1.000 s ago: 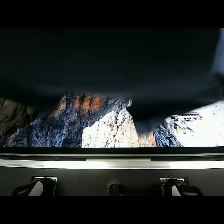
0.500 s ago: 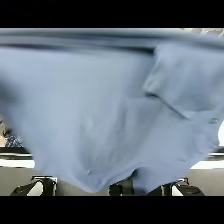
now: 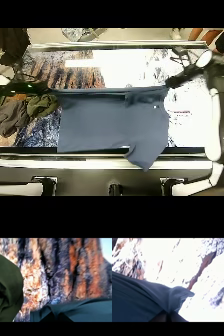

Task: Fold the shirts.

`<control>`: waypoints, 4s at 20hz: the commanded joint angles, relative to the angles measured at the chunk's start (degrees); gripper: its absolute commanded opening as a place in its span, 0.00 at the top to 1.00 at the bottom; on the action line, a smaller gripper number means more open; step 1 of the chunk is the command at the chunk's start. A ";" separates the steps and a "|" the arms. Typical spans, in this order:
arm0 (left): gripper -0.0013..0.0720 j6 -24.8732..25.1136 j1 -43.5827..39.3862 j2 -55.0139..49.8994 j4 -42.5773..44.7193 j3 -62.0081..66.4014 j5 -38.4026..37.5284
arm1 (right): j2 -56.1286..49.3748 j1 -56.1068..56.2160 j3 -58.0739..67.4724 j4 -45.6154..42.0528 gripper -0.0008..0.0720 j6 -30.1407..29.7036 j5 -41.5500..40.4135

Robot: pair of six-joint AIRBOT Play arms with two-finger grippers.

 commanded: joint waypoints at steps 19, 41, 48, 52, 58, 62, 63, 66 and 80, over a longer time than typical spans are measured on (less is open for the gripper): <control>0.94 -4.02 -1.42 -13.33 7.06 -0.96 -23.19 | -9.51 0.02 -4.42 -2.58 0.93 1.22 12.83; 0.56 -5.27 1.05 12.90 5.86 -44.09 -9.07 | 13.84 -12.44 -38.47 -1.05 0.49 -5.73 12.44; 0.94 -4.72 -0.94 12.96 5.90 -44.96 -8.09 | 22.40 -12.46 -53.05 5.29 0.38 -9.11 9.40; 0.94 -3.02 -0.94 12.96 5.86 -44.96 -8.00 | 24.13 -12.46 -61.77 9.99 0.31 -9.66 4.26; 0.94 -2.38 -0.94 12.96 5.88 -44.96 -7.37 | 24.13 -12.44 -66.99 15.23 0.40 -5.42 -1.18; 0.94 1.42 -0.92 13.18 5.86 -44.15 -7.37 | 24.30 -12.46 -65.26 14.27 0.93 -8.70 -0.33; 0.94 4.13 -0.94 13.99 5.46 -43.30 -7.30 | 24.70 -12.46 -63.52 14.43 0.93 -10.45 0.83; 0.95 4.87 -0.87 18.21 4.37 -37.92 -8.04 | 27.56 -12.44 -54.86 14.45 0.93 -12.96 2.99; 0.95 -6.14 -1.66 -18.18 -2.05 13.51 -12.83 | -6.80 -4.20 -10.64 17.49 0.93 0.42 -11.10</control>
